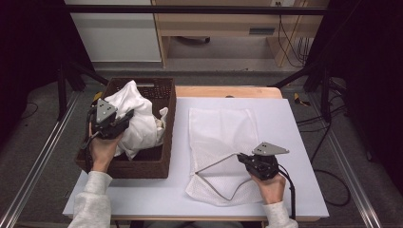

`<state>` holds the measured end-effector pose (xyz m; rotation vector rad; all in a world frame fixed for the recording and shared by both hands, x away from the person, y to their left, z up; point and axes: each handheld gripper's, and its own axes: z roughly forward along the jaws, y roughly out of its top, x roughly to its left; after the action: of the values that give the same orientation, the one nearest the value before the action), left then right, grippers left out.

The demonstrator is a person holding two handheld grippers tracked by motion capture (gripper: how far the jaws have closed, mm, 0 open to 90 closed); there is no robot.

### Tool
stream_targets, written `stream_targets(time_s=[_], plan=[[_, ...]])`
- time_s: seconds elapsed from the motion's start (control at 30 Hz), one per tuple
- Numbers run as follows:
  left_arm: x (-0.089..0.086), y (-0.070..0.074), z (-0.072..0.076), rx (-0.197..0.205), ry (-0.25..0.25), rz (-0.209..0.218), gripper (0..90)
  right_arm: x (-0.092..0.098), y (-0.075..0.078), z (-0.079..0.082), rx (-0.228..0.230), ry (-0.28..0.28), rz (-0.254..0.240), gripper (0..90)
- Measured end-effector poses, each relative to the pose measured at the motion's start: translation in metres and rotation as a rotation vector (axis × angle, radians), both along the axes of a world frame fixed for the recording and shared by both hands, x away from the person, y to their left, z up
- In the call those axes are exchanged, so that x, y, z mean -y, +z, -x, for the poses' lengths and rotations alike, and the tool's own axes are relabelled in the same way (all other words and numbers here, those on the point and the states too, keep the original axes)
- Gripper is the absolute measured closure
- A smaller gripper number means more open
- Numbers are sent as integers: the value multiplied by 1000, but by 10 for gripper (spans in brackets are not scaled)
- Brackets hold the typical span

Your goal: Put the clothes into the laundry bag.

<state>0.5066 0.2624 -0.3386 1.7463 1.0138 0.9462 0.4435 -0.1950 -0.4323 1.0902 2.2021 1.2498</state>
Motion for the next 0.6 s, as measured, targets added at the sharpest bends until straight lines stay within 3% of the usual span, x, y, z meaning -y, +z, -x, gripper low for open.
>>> stream_targets(time_s=[0.6], plan=[[2,94,40,272,-18,98,708,1,0,0,6,1,-3,884]])
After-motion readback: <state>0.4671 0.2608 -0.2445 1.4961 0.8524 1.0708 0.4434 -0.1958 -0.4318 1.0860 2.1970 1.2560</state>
